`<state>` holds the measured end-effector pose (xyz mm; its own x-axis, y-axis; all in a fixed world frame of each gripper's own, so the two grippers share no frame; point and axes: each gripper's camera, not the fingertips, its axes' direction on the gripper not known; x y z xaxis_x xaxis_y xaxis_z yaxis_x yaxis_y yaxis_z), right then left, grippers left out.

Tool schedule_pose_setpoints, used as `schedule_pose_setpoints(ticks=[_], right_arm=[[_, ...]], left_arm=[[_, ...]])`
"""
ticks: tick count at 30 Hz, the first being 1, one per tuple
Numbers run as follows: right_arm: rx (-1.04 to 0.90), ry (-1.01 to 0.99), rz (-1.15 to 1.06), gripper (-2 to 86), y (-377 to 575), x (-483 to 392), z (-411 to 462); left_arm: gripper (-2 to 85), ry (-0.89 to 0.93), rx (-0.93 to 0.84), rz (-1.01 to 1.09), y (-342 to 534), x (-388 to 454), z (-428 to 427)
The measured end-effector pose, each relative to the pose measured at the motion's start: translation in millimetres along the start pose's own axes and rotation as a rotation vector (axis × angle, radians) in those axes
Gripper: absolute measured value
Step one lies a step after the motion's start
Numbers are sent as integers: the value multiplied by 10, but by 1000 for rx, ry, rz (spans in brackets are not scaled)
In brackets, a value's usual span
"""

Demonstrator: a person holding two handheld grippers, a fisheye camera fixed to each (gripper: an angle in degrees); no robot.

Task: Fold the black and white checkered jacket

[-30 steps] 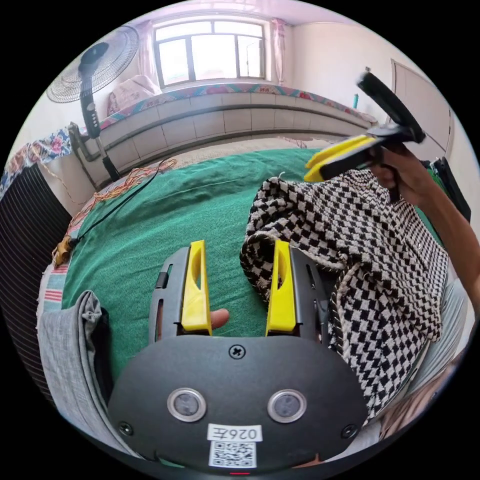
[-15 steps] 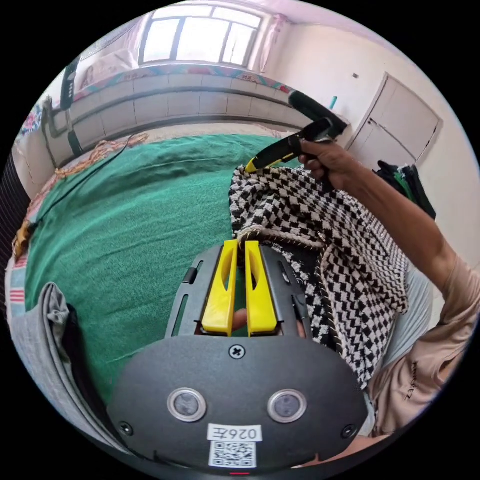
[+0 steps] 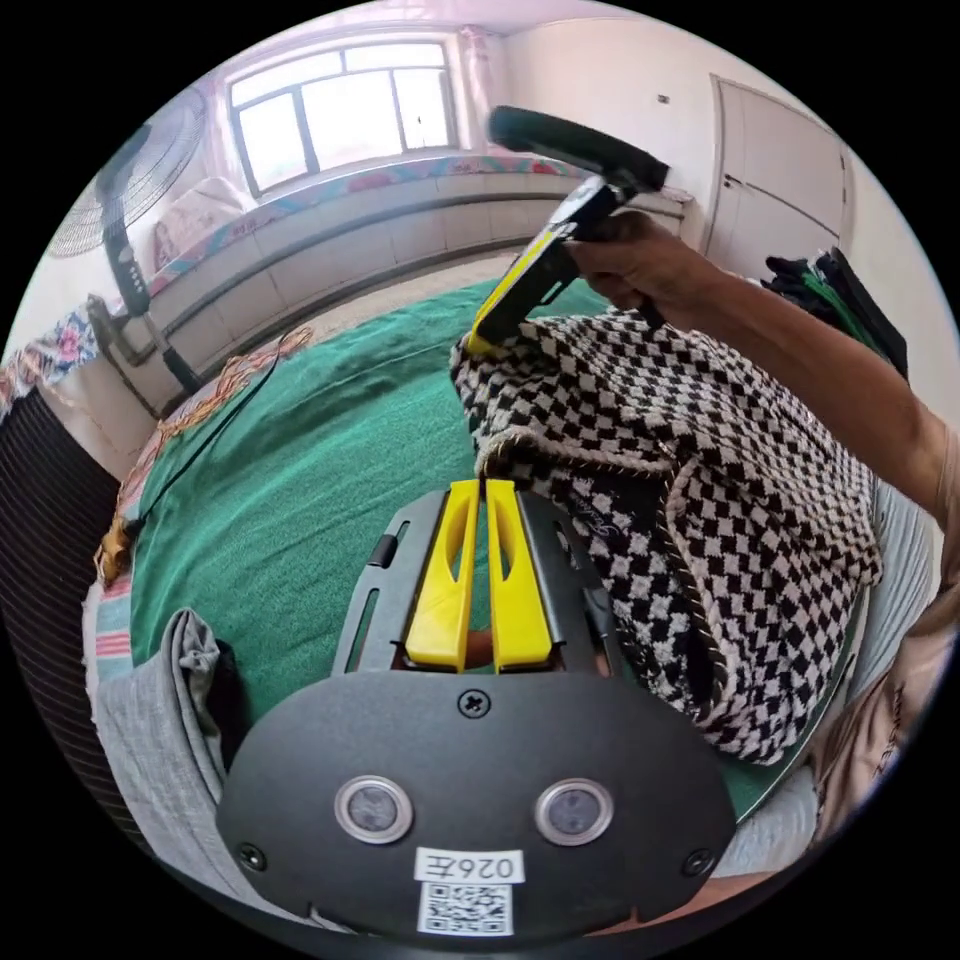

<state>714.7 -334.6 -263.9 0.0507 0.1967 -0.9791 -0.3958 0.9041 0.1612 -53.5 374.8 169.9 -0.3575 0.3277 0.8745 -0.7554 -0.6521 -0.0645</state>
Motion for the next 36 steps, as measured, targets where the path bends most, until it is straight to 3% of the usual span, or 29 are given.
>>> schedule_pose_setpoints(ticks=[2, 4, 6, 9, 10, 13, 14, 20, 23, 24, 27, 31, 34, 36], right_arm=[[16, 29, 94, 39, 87, 221, 87], [-57, -94, 116, 70, 172, 449, 386], [-29, -124, 128, 95, 280, 540, 480], [8, -199, 110, 105, 404, 591, 659], [-12, -194, 103, 107, 417, 580, 787], [-63, -85, 87, 108, 450, 506, 1043], [-55, -59, 88, 105, 472, 493, 1051], [23, 145, 97, 87, 965, 434, 1115], [-161, 209, 110, 86, 972, 664, 1780], [-133, 137, 165, 77, 1003, 818, 1798], [251, 45, 223, 67, 1490, 925, 1206], [706, 225, 129, 73, 2909, 574, 252], [852, 371, 76, 45, 4001, 246, 19], [787, 406, 75, 14, 4491, 139, 72]], left_arm=[[-7, -34, 3, -121, 79, -212, -94], [-9, -104, 121, -188, 178, -255, -306], [-9, -102, 268, -128, 133, -70, -551], [-10, 28, 351, 32, -94, 348, -557], [-10, 44, 332, 65, -154, 442, -497], [-9, -7, -58, 228, -414, 871, 179], [-9, -39, -98, 238, -395, 916, 299], [-8, 72, -141, 12, -316, 332, 78], [-9, 53, -135, -90, -154, 162, -8], [-9, 17, -117, -125, -121, 115, -95], [-10, 35, 25, -177, -53, 37, -422], [-10, 229, 244, -164, 10, 32, -786], [-10, 310, 325, -102, -29, 188, -954], [-10, 334, 313, -40, -135, 444, -958]])
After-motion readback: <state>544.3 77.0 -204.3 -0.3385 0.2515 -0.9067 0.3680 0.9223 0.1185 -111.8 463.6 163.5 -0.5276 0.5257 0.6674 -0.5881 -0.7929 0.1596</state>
